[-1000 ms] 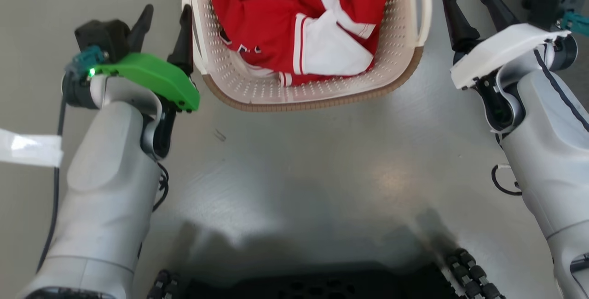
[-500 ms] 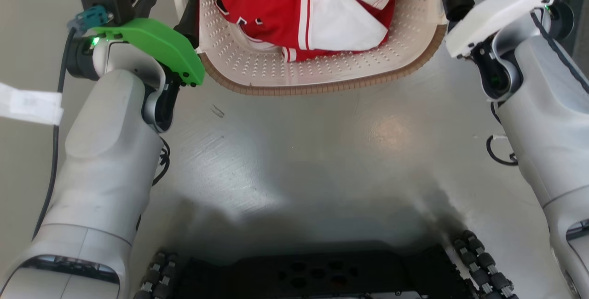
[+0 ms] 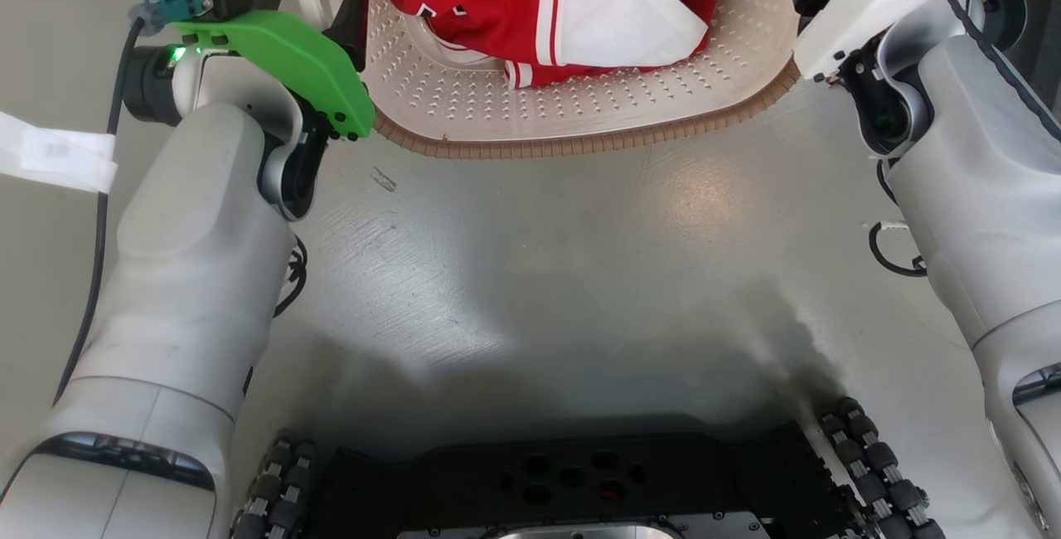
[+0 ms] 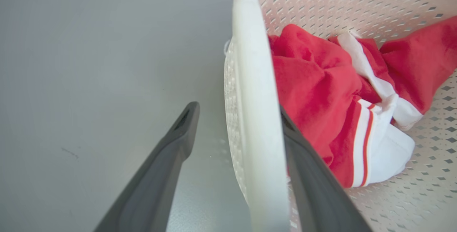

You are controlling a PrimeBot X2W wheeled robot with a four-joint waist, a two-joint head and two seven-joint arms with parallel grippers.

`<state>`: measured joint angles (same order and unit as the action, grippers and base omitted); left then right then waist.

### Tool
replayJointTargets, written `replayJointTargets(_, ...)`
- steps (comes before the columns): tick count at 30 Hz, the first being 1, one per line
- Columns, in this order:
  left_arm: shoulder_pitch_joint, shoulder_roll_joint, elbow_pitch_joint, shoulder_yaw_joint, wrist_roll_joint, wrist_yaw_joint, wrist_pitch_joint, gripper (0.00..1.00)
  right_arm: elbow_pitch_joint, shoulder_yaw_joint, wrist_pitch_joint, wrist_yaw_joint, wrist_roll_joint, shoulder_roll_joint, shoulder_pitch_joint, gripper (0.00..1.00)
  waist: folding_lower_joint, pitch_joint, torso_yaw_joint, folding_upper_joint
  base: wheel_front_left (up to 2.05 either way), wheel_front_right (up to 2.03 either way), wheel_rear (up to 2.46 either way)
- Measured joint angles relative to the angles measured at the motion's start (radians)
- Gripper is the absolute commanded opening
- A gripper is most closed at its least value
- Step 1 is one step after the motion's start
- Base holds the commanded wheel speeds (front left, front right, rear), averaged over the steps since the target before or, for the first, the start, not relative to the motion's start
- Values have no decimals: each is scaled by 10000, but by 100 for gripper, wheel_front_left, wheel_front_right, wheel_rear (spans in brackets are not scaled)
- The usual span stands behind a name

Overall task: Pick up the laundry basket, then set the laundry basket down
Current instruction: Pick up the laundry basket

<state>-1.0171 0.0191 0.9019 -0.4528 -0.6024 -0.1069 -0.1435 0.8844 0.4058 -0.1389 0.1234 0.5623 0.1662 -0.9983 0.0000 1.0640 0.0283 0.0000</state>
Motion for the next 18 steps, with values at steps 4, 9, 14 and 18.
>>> replayJointTargets(4,-174,0,188,-105,-123,0,-71,100,205,151,-29,0,27,-15,-129,100,0,17,15,0,0,0,0)
replayJointTargets(9,-296,0,305,-280,-278,0,-134,0,351,261,-113,0,111,-44,-264,0,0,19,31,0,0,0,0)
replayJointTargets(14,-471,-153,453,-412,-562,-13,-244,0,520,462,-270,-8,261,-222,-418,0,0,-1,45,0,0,0,0)
replayJointTargets(18,-498,-159,836,-644,-562,-13,-353,0,821,683,-416,-8,407,-316,-414,0,0,-163,42,0,0,0,0)
